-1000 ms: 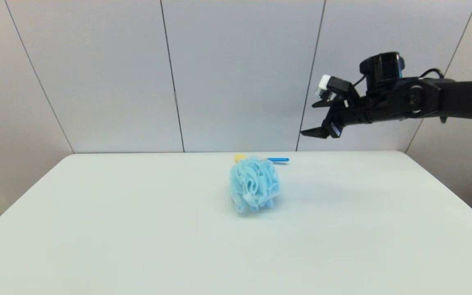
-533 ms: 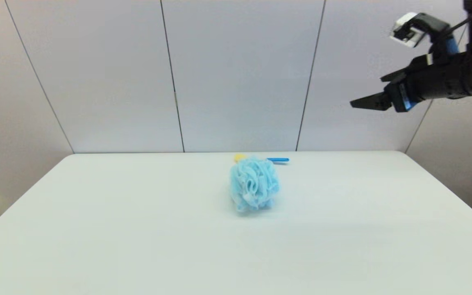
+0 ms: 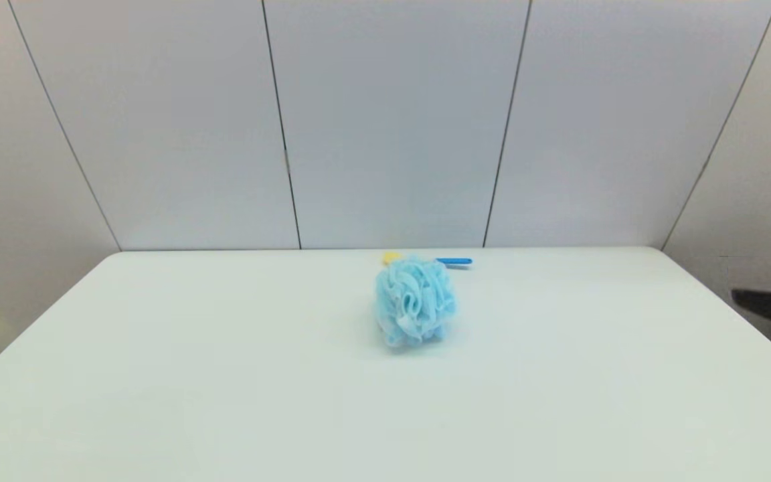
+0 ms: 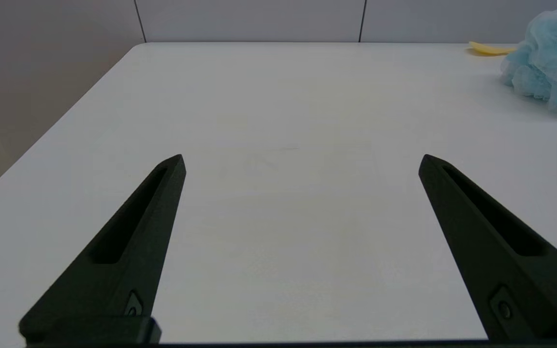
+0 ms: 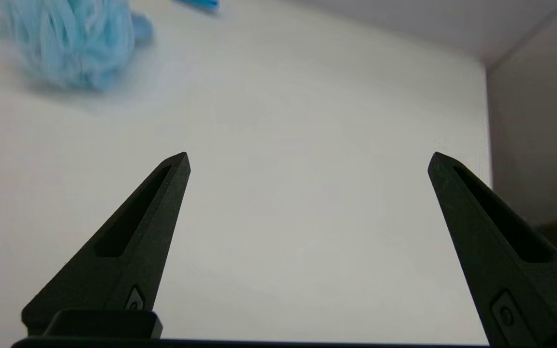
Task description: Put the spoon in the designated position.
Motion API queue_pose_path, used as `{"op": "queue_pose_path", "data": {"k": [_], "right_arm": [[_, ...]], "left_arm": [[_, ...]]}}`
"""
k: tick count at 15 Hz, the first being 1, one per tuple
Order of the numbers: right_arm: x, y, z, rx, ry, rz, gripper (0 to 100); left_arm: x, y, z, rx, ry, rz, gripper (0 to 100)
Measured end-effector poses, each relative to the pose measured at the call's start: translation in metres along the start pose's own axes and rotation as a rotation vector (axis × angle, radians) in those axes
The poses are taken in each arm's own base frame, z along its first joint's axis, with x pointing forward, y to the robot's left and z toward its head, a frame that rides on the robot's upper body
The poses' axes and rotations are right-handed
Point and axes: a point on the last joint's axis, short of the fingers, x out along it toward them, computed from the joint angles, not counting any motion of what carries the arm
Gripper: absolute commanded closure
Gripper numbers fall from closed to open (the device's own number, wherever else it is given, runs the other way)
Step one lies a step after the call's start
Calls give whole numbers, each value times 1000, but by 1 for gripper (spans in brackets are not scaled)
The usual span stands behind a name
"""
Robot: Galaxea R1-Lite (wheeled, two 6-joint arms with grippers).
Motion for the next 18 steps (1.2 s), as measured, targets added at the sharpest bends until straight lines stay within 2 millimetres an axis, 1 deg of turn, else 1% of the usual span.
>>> {"op": "queue_pose_path", "data": {"k": [3, 4, 6, 8, 9, 10, 12, 15, 18], "right_arm": [[-32, 17, -73, 39, -63, -38, 0], [-38, 23, -97, 44, -79, -47, 0], [-43, 33, -141, 52, -99, -57, 0], [-40, 41, -176, 54, -111, -64, 0], [-39, 44, -189, 55, -118, -68, 0], [-38, 46, -198, 59, -132, -74, 0], [-40, 48, -207, 59, -183, -90, 0], [-44, 50, -213, 65, -269, -111, 0], [-45, 50, -213, 131, -381, -132, 0]], "left_arm": [[0, 0, 0, 0, 0, 0, 0], [0, 0, 0, 0, 0, 0, 0], [0, 0, 0, 0, 0, 0, 0], [0, 0, 0, 0, 0, -1, 0], [0, 0, 0, 0, 0, 0, 0], [0, 0, 0, 0, 0, -1, 0], [0, 0, 0, 0, 0, 0, 0], [0, 0, 0, 0, 0, 0, 0], [0, 0, 0, 0, 0, 0, 0]]}}
